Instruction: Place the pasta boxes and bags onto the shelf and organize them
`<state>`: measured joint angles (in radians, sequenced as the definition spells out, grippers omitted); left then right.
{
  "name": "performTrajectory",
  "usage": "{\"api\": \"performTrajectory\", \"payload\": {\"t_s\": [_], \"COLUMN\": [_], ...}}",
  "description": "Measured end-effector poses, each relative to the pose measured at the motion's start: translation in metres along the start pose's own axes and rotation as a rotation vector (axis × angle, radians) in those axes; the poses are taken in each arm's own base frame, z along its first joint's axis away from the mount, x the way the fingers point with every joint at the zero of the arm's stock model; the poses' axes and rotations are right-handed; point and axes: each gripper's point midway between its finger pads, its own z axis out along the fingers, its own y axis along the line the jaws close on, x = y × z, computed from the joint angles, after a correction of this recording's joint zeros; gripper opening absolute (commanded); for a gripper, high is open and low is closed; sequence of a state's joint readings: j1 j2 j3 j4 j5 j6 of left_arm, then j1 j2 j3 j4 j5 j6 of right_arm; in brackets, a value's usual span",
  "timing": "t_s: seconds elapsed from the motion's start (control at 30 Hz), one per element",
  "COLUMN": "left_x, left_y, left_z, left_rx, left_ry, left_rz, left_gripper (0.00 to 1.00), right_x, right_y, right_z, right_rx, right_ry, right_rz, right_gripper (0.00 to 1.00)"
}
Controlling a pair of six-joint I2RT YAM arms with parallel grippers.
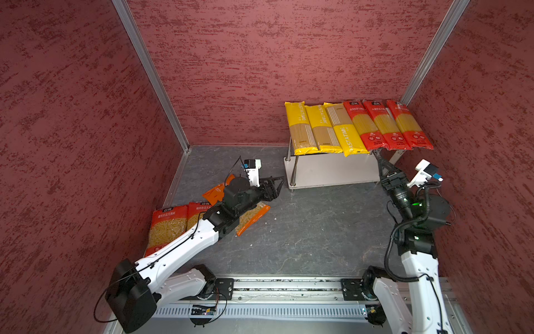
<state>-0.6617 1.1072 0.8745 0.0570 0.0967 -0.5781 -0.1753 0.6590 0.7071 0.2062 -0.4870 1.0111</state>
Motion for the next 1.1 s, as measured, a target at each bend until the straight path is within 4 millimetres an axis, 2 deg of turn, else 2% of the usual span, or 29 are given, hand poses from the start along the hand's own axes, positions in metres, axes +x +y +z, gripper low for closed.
{"api": "performTrajectory", "payload": {"t_s": [0.1, 0.17, 0.3, 0.37, 0.5, 0.63, 0.73, 0.83, 1.0, 1.1], "left_x": [-0.014, -0.02, -0.007, 0.002, 0.003, -0.002, -0.007, -0.013, -0.016, -0.012], "left_y": [0.009, 0.023, 0.056, 0.075, 0.11, 0.136, 0.159, 0.18, 0.18, 0.176], "left_z": [-0.005, -0.009, -0.025, -0.039, -0.07, -0.099, -0.118, -0.134, -0.135, -0.135], "left_rx": [-0.055, -0.109, -0.213, -0.272, -0.38, -0.454, -0.522, -0.594, -0.598, -0.608], "left_ry": [0.037, 0.056, 0.11, 0.142, 0.143, 0.125, 0.11, 0.092, 0.101, 0.114], "left_rz": [0.023, 0.026, 0.007, -0.016, -0.078, -0.148, -0.205, -0.262, -0.261, -0.238], "left_gripper": [0.66, 0.66, 0.66, 0.66, 0.66, 0.65, 0.65, 0.66, 0.66, 0.67], "right_x": [0.025, 0.043, 0.088, 0.116, 0.159, 0.204, 0.259, 0.326, 0.429, 0.48], "right_y": [0.01, 0.015, 0.019, 0.023, 0.035, 0.062, 0.076, 0.069, 0.044, 0.03], "right_z": [0.0, 0.002, 0.011, 0.016, 0.025, 0.034, 0.041, 0.047, 0.053, 0.054], "right_rx": [-0.014, -0.02, -0.018, -0.018, -0.015, -0.053, -0.065, -0.02, 0.103, 0.165], "right_ry": [0.064, 0.109, 0.235, 0.309, 0.421, 0.507, 0.598, 0.707, 0.866, 0.933], "right_rz": [-0.011, -0.014, -0.01, -0.022, -0.076, -0.122, -0.139, -0.162, -0.15, -0.123], "right_gripper": [0.57, 0.56, 0.55, 0.55, 0.55, 0.55, 0.54, 0.54, 0.52, 0.52]}}
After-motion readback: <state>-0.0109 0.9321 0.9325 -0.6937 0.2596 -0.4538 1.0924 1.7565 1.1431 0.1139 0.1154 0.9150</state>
